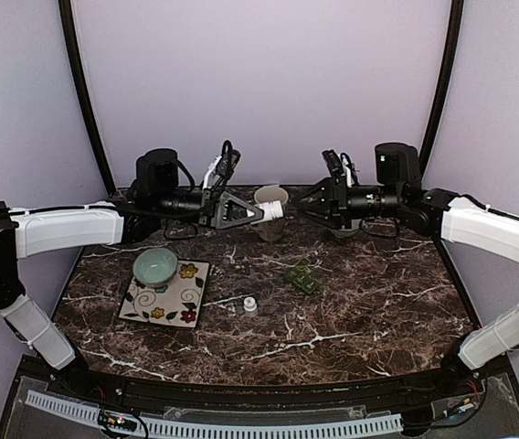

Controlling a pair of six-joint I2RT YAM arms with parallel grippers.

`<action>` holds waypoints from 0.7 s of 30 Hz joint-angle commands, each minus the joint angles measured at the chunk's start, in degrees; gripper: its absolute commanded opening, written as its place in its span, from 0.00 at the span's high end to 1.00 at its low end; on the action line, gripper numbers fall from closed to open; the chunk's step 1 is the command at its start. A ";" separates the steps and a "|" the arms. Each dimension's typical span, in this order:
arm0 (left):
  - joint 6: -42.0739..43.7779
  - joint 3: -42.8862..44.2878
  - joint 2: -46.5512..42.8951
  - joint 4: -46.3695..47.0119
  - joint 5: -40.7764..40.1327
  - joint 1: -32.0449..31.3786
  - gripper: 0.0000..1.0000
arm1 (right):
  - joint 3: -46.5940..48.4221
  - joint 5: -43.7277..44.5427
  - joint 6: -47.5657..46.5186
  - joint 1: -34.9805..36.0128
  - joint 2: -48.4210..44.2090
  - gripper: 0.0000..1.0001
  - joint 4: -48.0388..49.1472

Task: Sort the pills into containers
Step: Unscrew the lid of the pill bottle.

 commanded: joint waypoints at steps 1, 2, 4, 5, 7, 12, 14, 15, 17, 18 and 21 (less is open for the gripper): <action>6.70 -1.30 -4.67 -2.73 -3.47 0.30 1.00 | -0.71 -4.38 11.79 -0.40 0.44 0.54 7.55; 7.19 -1.46 -4.83 -2.90 -3.92 0.35 1.00 | -0.69 -4.38 11.79 -0.44 0.51 0.54 8.42; 7.71 -1.84 -5.05 -2.81 -4.44 0.32 1.00 | -0.11 -4.38 11.79 -0.45 0.89 0.54 8.92; 7.84 -1.86 -4.98 -2.62 -4.45 0.35 1.00 | 0.16 -4.38 11.79 -0.44 1.15 0.54 9.03; 7.84 -1.72 -4.59 -2.33 -4.31 0.30 1.00 | 0.48 -6.17 14.82 -0.43 1.61 0.56 9.38; 8.72 -1.36 -3.93 -2.78 -4.53 0.35 1.00 | 0.06 -9.00 20.30 -0.19 2.76 0.58 13.64; 8.96 -1.37 -3.70 -2.76 -4.58 0.33 1.00 | 0.16 -9.53 21.03 0.02 3.07 0.58 14.52; 8.98 -1.18 -3.53 -2.76 -4.47 0.35 1.00 | 0.18 -9.61 21.43 0.08 3.15 0.58 15.01; 8.85 -0.89 -3.02 -2.51 -4.34 0.33 1.00 | 0.47 -10.00 21.89 0.20 3.40 0.58 15.43; 8.81 -0.90 -2.80 -2.29 -4.37 0.32 1.00 | 0.68 -10.11 21.88 0.36 3.56 0.58 15.49; 8.55 -0.48 -2.07 -1.65 -4.11 0.29 1.00 | 1.07 -10.35 21.67 0.45 4.08 0.58 14.95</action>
